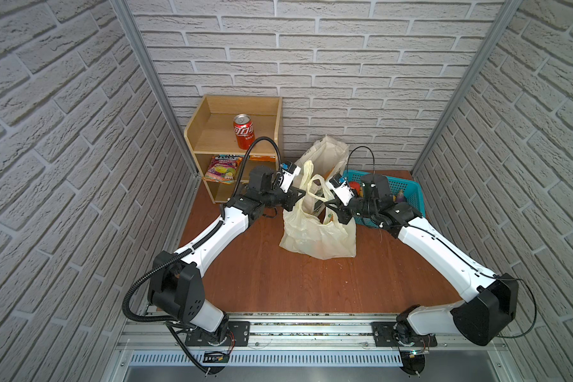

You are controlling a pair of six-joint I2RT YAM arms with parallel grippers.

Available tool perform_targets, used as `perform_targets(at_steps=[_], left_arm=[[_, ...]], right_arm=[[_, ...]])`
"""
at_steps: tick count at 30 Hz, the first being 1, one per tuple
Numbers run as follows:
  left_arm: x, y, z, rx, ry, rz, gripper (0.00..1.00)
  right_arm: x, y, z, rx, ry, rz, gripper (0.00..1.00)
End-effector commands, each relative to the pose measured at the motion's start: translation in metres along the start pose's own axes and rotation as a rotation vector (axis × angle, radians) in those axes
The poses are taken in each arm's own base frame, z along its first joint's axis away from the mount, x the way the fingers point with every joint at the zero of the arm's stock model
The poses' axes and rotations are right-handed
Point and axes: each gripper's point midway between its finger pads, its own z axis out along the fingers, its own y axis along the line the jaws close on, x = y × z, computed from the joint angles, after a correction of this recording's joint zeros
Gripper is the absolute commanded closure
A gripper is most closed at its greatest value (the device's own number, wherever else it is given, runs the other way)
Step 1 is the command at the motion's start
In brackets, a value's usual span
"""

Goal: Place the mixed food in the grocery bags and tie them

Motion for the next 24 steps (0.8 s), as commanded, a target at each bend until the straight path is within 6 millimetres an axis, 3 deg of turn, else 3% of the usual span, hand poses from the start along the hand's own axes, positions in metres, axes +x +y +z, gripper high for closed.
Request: perform_targets(at_steps=[1,5,11,19,24], left_arm=[[-0.001,-0.016,0.003,0.088,0.03,0.051,1.0],[0.005,-0.025,0.001,0.142,0.054,0.076,1.0],[0.013,-0.027,-0.002,0.19,0.074,0.096,1.0],[0.023,-0.027,-0.006,0.239,0.088,0.096,0.71],[0.023,-0.026,-0.008,0.249,0.085,0.093,0.63]], right_arm=[[-0.014,-0.001,0.001,0.038,-0.027,-0.101,0.94],[-0.022,-0.007,0.008,0.066,-0.057,-0.127,0.94],[-0.014,-0.018,0.023,0.1,-0.01,-0.132,0.95],[-0.007,-0.02,0.028,0.107,0.008,-0.125,0.95],[-0.006,-0.02,0.026,0.111,0.006,-0.129,0.95]])
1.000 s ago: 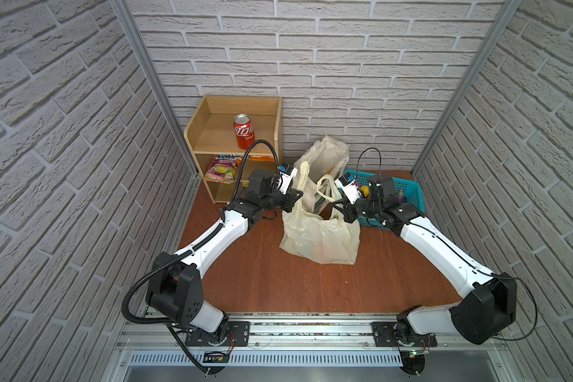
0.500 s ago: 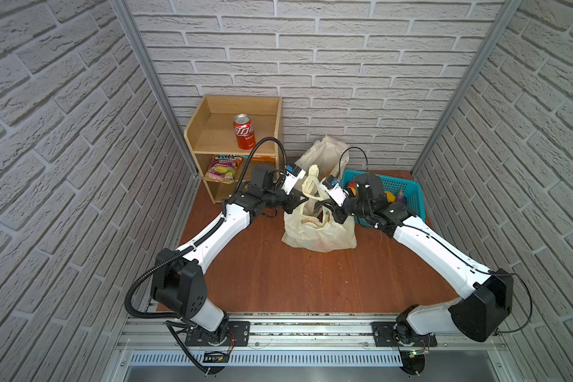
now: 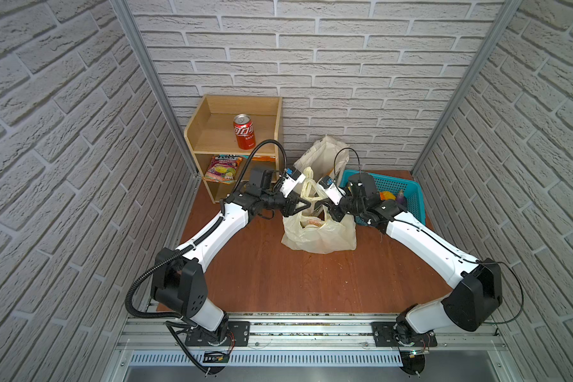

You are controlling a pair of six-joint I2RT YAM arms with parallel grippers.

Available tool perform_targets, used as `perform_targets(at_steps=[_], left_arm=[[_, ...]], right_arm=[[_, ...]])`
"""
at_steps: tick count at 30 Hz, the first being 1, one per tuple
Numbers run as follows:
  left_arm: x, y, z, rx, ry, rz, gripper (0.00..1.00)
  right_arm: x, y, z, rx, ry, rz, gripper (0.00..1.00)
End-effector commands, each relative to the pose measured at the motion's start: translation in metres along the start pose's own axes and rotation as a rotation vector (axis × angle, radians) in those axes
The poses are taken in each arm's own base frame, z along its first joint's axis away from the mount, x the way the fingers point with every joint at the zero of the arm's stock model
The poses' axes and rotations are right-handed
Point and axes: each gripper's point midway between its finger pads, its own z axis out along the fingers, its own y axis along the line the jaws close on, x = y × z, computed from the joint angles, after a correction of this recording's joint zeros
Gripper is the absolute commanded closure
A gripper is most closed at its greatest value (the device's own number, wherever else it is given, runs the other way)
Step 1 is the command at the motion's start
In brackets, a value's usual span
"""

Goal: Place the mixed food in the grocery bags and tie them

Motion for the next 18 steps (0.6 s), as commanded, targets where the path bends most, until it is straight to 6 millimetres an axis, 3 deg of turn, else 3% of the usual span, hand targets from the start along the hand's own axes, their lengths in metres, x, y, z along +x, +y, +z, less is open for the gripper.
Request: perform_targets(at_steps=[1,9,18], left_arm=[[0.001,-0.001,-0.001,0.035,-0.011,0.012,0.62],[-0.009,0.001,-0.004,0.047,-0.066,-0.005,0.58],[-0.016,-0.001,-0.005,0.061,-0.089,-0.009,0.55]], right_arm=[[-0.016,-0.003,-0.008,0.021,-0.06,-0.026,0.95],[-0.018,0.016,-0.008,-0.057,-0.075,-0.029,0.95],[-0.005,0.034,0.003,-0.1,-0.017,-0.057,0.94]])
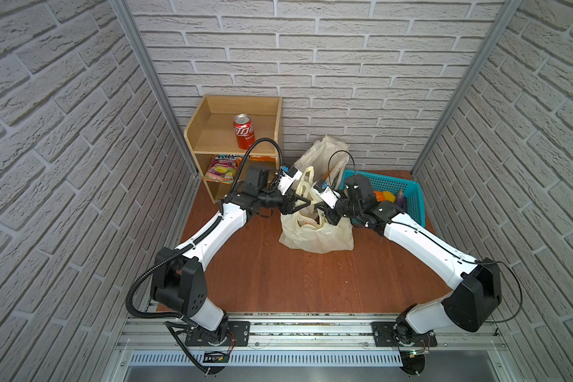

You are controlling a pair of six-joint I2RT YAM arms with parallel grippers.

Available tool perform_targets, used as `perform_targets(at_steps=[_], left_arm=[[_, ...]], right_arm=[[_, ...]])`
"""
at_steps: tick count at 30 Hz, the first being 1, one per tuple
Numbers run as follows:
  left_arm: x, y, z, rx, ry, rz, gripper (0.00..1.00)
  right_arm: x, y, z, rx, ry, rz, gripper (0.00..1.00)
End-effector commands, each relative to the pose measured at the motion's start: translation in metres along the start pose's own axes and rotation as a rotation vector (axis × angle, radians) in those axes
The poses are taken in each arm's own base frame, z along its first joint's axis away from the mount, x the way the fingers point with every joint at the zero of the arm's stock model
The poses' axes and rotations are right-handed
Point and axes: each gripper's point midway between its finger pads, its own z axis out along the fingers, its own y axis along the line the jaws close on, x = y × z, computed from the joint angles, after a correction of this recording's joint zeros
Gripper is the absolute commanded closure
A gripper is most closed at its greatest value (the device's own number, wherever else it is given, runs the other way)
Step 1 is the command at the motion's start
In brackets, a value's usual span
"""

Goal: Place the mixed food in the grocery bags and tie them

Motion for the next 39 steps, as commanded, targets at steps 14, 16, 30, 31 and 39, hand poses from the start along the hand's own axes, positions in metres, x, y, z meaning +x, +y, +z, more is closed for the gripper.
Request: perform_targets(at_steps=[14,16,30,31,39], left_arm=[[-0.017,0.001,-0.009,0.048,-0.095,-0.01,0.67],[-0.016,0.001,-0.008,0.054,-0.093,-0.014,0.75],[-0.007,0.002,-0.01,0.048,-0.091,-0.023,1.0],[-0.007,0.002,-0.011,0.042,-0.094,-0.02,1.0],[-0.011,0.004,-0.018,-0.029,-0.143,0.009,1.0]], right_arm=[[0.014,0.008,0.007,-0.026,0.035,-0.009,0.95],[0.014,0.007,0.007,-0.017,0.036,-0.007,0.94],[0.006,-0.041,-0.022,0.142,-0.035,0.216,0.95],[0.005,-0.045,-0.026,0.135,-0.056,0.248,0.95],[0.009,-0.034,-0.042,0.067,-0.056,0.307,0.57]])
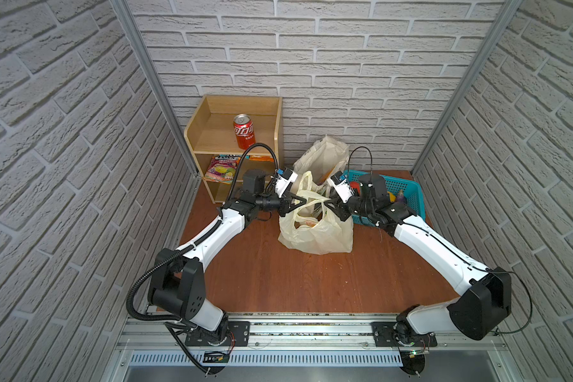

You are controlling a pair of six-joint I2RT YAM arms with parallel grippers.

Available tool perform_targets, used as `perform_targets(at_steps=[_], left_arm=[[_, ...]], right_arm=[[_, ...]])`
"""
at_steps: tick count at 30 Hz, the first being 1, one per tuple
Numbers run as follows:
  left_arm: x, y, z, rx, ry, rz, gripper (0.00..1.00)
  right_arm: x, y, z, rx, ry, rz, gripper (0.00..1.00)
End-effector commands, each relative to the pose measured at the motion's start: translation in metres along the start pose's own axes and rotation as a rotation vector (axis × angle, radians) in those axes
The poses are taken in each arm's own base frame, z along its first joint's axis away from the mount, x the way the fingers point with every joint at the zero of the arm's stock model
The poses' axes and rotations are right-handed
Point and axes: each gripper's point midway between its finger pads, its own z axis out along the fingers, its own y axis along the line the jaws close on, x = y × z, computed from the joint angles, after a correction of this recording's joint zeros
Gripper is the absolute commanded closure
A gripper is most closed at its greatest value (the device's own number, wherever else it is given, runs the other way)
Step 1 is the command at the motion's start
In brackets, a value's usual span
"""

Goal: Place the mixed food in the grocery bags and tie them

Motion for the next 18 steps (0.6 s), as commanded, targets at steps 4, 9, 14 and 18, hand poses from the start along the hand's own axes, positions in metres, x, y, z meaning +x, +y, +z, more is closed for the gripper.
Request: perform_targets(at_steps=[4,9,14,18], left_arm=[[-0.021,-0.007,-0.012,-0.065,-0.093,0.102,1.0],[-0.023,-0.014,-0.01,-0.083,-0.1,0.138,1.0],[-0.022,-0.025,-0.002,-0.099,-0.093,0.183,1.0],[-0.02,-0.034,0.001,-0.1,-0.078,0.202,1.0]], right_arm=[[-0.012,0.021,-0.044,-0.087,-0.04,0.057,0.53],[-0.047,0.03,-0.078,-0.13,-0.174,0.144,0.48],[-0.086,0.034,-0.086,-0.195,-0.261,0.284,0.43],[-0.109,0.028,-0.079,-0.208,-0.301,0.359,0.39]])
